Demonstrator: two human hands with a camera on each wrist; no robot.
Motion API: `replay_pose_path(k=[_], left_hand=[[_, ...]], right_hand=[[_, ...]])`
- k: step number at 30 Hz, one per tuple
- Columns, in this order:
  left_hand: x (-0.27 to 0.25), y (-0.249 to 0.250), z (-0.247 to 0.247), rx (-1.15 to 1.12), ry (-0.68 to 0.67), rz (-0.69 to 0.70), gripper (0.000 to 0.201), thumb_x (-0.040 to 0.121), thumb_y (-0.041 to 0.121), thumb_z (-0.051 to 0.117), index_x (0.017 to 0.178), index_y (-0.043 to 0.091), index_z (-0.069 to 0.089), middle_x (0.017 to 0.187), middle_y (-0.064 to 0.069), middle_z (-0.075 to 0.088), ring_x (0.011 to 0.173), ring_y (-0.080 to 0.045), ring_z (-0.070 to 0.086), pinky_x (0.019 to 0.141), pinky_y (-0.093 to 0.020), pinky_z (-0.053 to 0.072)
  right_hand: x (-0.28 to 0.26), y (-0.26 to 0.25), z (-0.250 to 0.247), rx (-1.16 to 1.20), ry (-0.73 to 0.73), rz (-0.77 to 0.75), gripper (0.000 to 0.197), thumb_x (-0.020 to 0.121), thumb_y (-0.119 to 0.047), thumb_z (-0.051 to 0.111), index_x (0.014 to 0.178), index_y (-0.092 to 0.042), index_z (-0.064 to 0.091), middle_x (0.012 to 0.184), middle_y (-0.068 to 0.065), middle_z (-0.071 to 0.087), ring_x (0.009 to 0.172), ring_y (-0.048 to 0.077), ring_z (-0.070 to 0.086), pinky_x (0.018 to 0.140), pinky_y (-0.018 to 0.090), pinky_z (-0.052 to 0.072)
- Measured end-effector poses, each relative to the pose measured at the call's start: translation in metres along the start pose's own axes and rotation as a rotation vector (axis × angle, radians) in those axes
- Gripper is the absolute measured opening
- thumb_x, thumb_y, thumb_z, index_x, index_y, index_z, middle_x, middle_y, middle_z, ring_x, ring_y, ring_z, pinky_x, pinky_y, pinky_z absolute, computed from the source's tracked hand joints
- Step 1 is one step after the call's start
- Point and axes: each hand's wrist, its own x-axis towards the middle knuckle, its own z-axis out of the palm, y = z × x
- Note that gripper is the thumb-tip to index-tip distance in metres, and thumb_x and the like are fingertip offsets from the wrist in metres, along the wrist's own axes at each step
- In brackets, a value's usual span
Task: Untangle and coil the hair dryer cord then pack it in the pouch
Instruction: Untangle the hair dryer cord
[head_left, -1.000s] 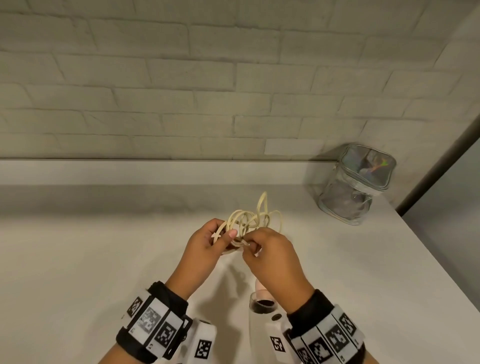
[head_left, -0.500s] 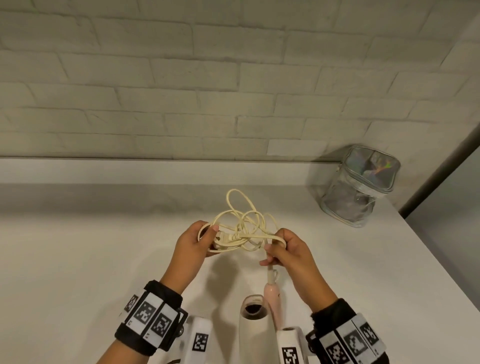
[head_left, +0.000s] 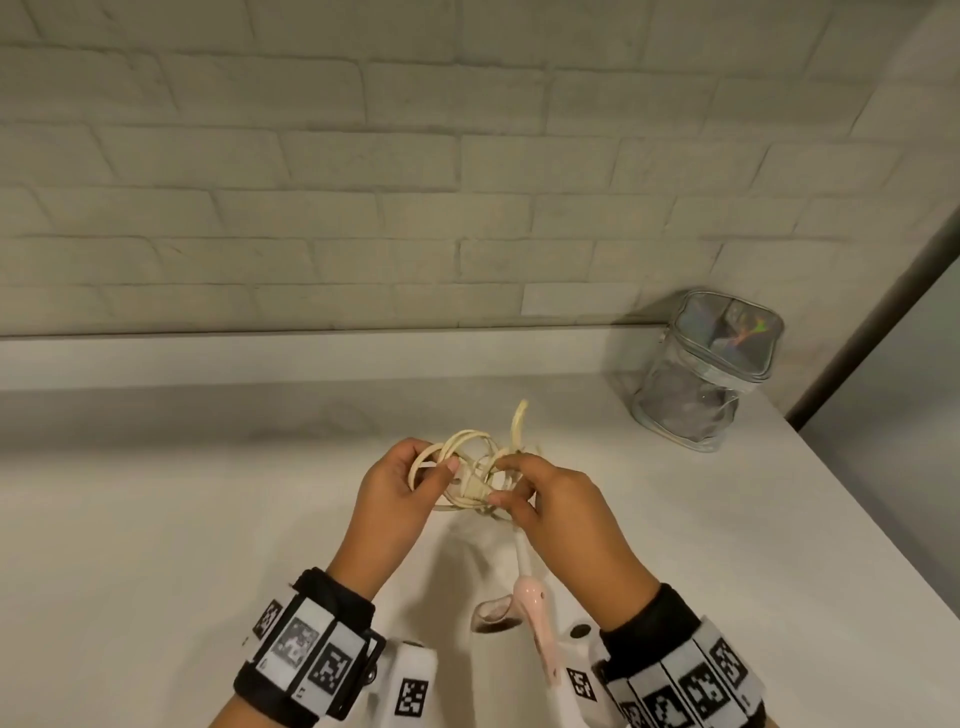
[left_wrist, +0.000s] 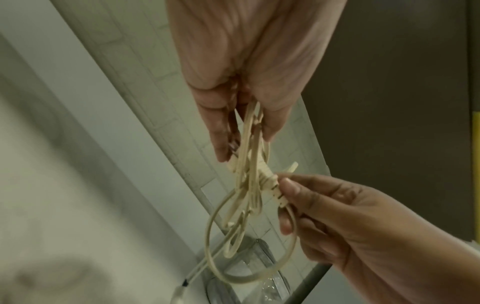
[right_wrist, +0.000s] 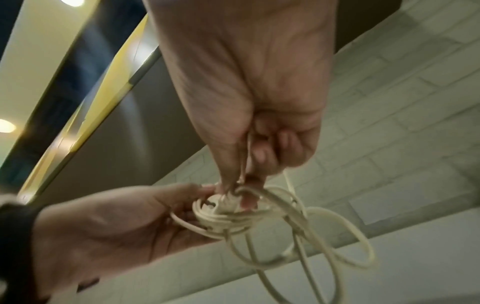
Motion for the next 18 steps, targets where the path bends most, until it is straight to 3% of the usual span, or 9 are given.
replay_pose_path(k=[2,5,7,10,12,13,15,18], left_hand=[[0.004,-0.003,-0.002,-0.055,0.0,-0.035,0.015,0.084,0.015,0.063,0.097,0.023,0.061,0.094,-0.006,0.065,0.077,-0.014,0.065,0.066,-0.02,0.053],[0.006,-0.004,-0.004,-0.269,-0.003,-0.2,0.021,0.088,0.018,0.055,0.11,0.016,0.055,0.099,-0.01,0.066,0.079,-0.012,0.069,0.064,-0.021,0.056],[0.01,-0.003,-0.01,-0.419,0.01,-0.251,0.017,0.093,0.019,0.048,0.106,0.009,0.053,0.1,-0.014,0.066,0.084,-0.015,0.071,0.066,-0.024,0.058],[0.015,-0.002,-0.025,-0.58,0.05,-0.27,0.019,0.096,0.015,0.04,0.104,0.003,0.053,0.097,-0.011,0.066,0.079,-0.017,0.072,0.063,-0.024,0.058],[0.017,-0.001,-0.029,-0.626,0.029,-0.278,0.022,0.096,0.014,0.039,0.105,0.0,0.054,0.098,-0.013,0.065,0.077,-0.018,0.072,0.061,-0.024,0.058],[0.017,0.0,-0.029,-0.638,0.012,-0.279,0.024,0.096,0.014,0.039,0.108,-0.002,0.053,0.101,-0.015,0.065,0.077,-0.02,0.072,0.062,-0.025,0.058],[0.017,0.004,-0.025,-0.656,-0.018,-0.279,0.03,0.096,0.014,0.039,0.115,-0.007,0.05,0.104,-0.017,0.065,0.078,-0.02,0.072,0.062,-0.025,0.057],[0.016,0.013,-0.019,-0.67,-0.086,-0.269,0.036,0.096,0.015,0.038,0.119,-0.011,0.047,0.107,-0.019,0.065,0.08,-0.021,0.072,0.064,-0.025,0.057]], right_hand=[[0.001,0.005,0.001,0.076,-0.081,0.043,0.025,0.086,-0.023,0.062,0.111,-0.02,0.064,0.071,-0.013,0.06,0.063,0.003,0.057,0.067,0.018,0.047],[-0.001,0.012,-0.002,0.268,-0.135,0.139,0.012,0.086,-0.014,0.062,0.096,-0.016,0.069,0.069,-0.014,0.059,0.051,-0.004,0.055,0.057,0.011,0.043],[-0.006,0.023,-0.012,0.501,-0.175,0.232,0.006,0.085,-0.009,0.061,0.084,-0.013,0.064,0.064,-0.003,0.06,0.048,0.003,0.056,0.054,0.018,0.046],[-0.02,0.042,-0.029,0.927,-0.222,0.22,0.01,0.074,-0.014,0.058,0.076,-0.004,0.06,0.064,0.006,0.065,0.065,0.023,0.063,0.063,0.027,0.052],[-0.029,0.044,-0.026,0.832,-0.267,0.151,0.016,0.067,-0.018,0.06,0.076,-0.005,0.064,0.073,0.005,0.066,0.075,0.023,0.064,0.069,0.026,0.051],[-0.033,0.041,-0.019,0.7,-0.284,0.102,0.01,0.067,-0.014,0.061,0.076,-0.01,0.065,0.077,0.004,0.065,0.078,0.02,0.063,0.071,0.024,0.05],[-0.036,0.035,0.0,0.461,-0.317,-0.003,0.024,0.067,-0.001,0.058,0.075,-0.022,0.066,0.086,0.005,0.062,0.081,0.014,0.062,0.073,0.021,0.049],[-0.033,0.018,0.024,0.219,-0.393,-0.067,0.028,0.072,0.0,0.055,0.085,-0.019,0.07,0.095,0.005,0.064,0.087,0.015,0.061,0.079,0.023,0.05]])
